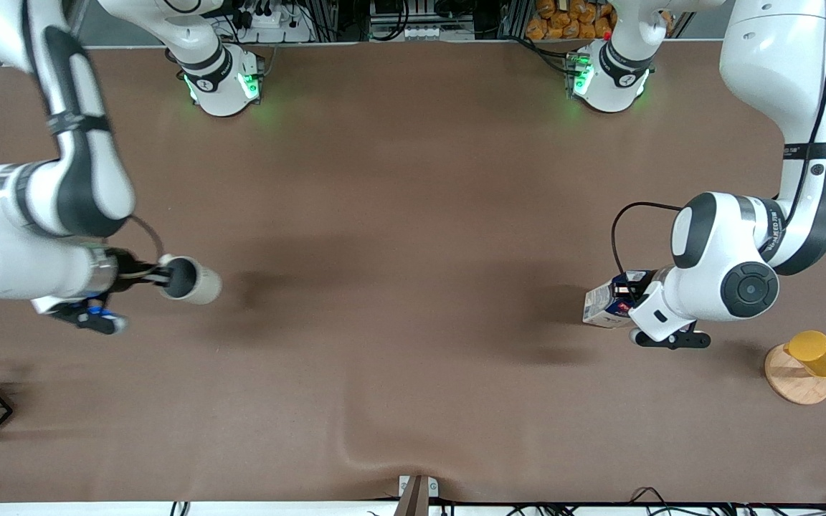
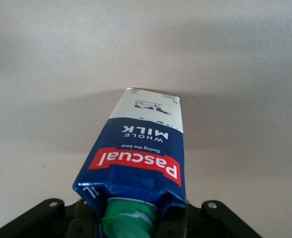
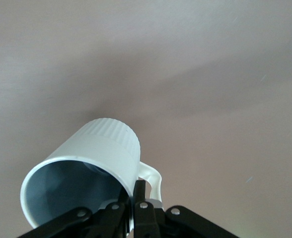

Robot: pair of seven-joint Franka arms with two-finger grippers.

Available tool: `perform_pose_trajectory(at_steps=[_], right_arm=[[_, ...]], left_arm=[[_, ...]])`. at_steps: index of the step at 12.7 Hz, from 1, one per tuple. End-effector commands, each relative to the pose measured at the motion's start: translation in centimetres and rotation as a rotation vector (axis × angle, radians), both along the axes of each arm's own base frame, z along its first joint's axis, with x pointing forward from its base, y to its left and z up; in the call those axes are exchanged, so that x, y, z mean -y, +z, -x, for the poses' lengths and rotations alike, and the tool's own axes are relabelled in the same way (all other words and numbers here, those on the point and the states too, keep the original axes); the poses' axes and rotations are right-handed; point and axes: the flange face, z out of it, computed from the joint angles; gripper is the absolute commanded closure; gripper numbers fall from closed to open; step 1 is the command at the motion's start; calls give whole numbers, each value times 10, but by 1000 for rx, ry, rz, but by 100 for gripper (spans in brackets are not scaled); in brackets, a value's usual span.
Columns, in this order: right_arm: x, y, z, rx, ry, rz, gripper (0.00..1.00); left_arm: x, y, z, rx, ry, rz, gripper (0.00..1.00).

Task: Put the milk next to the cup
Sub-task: 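Carry the mug with the right gripper toward the table's middle and set it down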

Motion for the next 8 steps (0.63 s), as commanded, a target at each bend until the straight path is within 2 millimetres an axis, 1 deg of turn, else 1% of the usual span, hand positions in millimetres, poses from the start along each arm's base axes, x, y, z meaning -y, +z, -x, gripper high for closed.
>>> perform_pose_trajectory(at_steps=[1, 2, 3, 4, 5, 6, 8], right_arm=[[-76, 17, 10, -16, -148, -18, 100], [-100, 20, 11, -28, -224, -55, 100], [-137, 16, 19, -33, -264, -55, 100], [-170, 15, 24, -9, -290, -46, 100], [-198, 5, 29, 4, -327, -35, 100], [-228, -6, 34, 31, -366, -32, 100], [-289, -41, 52, 66, -444, -13, 100]], left_arm=[[-1, 4, -4, 16, -7, -12, 100], [-1, 7, -4, 20, -4, -8, 100], [-1, 12, -4, 27, -1, -5, 100], [-4, 15, -6, 34, 4, -2, 100], [-5, 24, -11, 54, 7, 1, 100], [-3, 28, -12, 62, 12, 0, 100], [3, 30, -12, 66, 13, -1, 100]])
